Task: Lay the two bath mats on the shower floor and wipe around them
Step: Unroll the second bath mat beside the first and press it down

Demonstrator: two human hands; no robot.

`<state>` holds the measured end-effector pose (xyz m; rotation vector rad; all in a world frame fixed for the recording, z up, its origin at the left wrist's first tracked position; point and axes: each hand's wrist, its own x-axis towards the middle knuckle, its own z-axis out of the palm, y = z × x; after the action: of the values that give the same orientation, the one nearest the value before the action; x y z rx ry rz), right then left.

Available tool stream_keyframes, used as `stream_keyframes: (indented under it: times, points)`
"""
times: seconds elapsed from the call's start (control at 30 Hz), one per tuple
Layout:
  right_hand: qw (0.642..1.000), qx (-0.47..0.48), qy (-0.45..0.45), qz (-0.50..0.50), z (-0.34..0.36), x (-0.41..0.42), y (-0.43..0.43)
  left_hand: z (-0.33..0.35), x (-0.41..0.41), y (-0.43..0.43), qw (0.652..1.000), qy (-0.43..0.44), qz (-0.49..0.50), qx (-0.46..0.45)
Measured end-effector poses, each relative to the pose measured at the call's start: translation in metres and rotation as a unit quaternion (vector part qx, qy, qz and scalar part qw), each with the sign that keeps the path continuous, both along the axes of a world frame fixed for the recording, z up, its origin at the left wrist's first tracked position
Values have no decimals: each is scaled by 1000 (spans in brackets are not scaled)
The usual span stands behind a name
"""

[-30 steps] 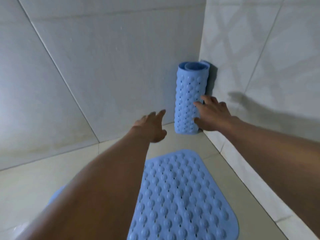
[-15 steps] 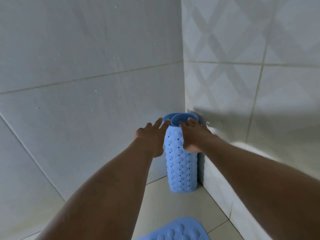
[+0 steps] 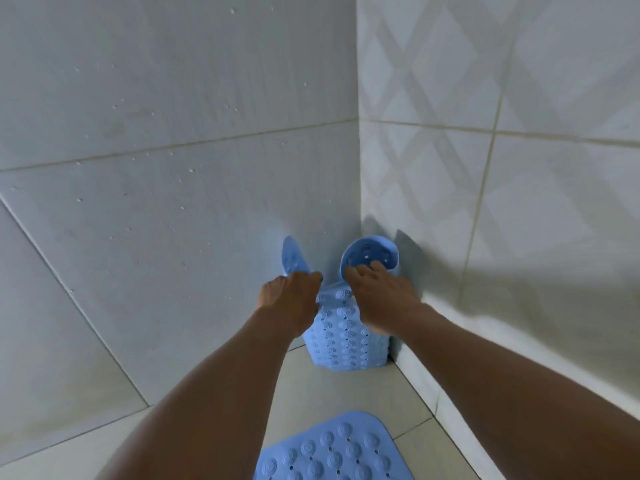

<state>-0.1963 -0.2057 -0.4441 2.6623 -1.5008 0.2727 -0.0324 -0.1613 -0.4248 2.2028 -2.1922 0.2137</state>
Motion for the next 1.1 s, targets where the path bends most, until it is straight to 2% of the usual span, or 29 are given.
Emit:
stream_keyframes:
  times: [0.1, 0.27, 0.37, 0.5, 0.6, 0.73, 0.93, 1.1]
  points:
    - [1000, -4, 5, 31, -9, -6, 37, -7, 0, 37, 1000, 1, 0, 13]
    - [996, -57, -10, 74, 33, 0, 70, 19, 17, 93, 999, -7, 0, -49]
    - [994, 5, -22, 110, 75, 19, 79, 54, 42, 121, 998, -28, 24, -56]
    - [985, 68, 41, 155, 99, 68, 103, 84, 84, 157, 995, 12, 89, 31]
    - [968, 115, 74, 211, 94, 109, 126, 84, 115, 188, 982, 65, 150, 89]
    - [941, 136, 90, 298, 75, 158, 154, 66, 153, 231, 965, 72, 228, 103]
    - [926, 122, 97, 345, 61, 220, 177, 44, 195, 284, 948, 73, 300, 83]
    - [936, 49, 95, 335, 44, 231, 187, 25, 208, 291, 953, 73, 288, 60]
